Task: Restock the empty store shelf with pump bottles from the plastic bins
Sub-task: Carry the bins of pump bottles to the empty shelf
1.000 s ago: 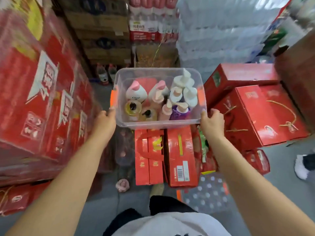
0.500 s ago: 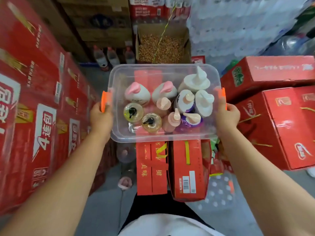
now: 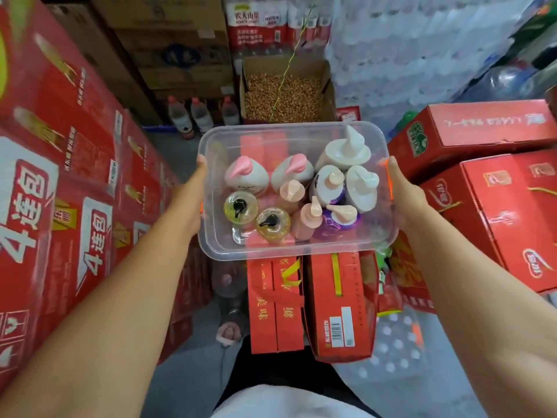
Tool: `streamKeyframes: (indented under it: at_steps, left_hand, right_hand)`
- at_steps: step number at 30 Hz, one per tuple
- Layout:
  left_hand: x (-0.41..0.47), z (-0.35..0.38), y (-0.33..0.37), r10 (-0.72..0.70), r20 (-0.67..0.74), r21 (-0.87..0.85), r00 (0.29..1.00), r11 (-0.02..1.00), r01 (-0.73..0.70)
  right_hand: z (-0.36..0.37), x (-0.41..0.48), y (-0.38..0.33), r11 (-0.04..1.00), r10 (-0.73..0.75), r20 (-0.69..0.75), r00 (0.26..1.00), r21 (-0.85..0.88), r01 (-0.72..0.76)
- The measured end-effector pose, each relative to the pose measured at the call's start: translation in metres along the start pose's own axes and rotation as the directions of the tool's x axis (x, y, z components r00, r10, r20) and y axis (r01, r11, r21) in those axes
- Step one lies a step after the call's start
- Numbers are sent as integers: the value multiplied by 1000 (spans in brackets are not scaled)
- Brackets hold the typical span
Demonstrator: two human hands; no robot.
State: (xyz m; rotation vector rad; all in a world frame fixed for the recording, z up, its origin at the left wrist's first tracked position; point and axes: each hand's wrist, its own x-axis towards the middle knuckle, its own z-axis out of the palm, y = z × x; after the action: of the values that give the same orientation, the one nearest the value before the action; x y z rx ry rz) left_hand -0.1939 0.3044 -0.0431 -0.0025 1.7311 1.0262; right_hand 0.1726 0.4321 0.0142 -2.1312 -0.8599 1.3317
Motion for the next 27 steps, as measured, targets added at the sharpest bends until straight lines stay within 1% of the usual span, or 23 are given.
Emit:
streamKeyframes:
  at_steps: [2, 4, 7, 11, 13, 16, 19, 22, 25, 27]
  left_hand:
    - [-41, 12, 10, 39, -7, -13, 999, 999, -39]
    - [-65, 17, 8, 89, -92, 33, 992, 996, -86]
    - [-91, 15, 1, 117, -191, 92, 975, 991, -101]
    - [-131, 8, -25, 171, -220, 172, 960, 976, -134]
    - [-152, 2, -45, 203, -218, 225, 955, 962, -153]
    - [-173, -8, -71, 227, -207, 232, 952, 956, -177]
    - [-193, -13, -96, 252, -207, 304, 945, 935, -183]
    - [-211, -17, -126, 237, -185, 365, 954, 918, -157]
    - [-234, -18, -155, 221, -147, 450, 964, 883, -134]
    - [-250, -12, -174, 251, -97, 512, 963, 842, -168]
  right_hand:
    - [-5, -4, 7, 1000, 17, -26, 1000, 20, -17]
    - [-12, -12, 15, 999, 35, -61, 998, 25, -34]
    - [-25, -32, 33, 998, 37, -79, 996, 46, -34]
    - [-50, -68, 64, 998, 50, -117, 992, 42, -45]
    - [-63, -85, 83, 998, 53, -133, 990, 27, -50]
    - [-86, -114, 119, 996, 86, -165, 982, 20, -84]
    - [-108, -141, 162, 987, 162, -189, 968, 34, -159]
    - [-130, -159, 210, 970, 241, -217, 946, 44, -238]
    - [-155, -178, 261, 956, 283, -230, 931, 139, -257]
    - [-173, -193, 295, 936, 333, -240, 912, 202, -288]
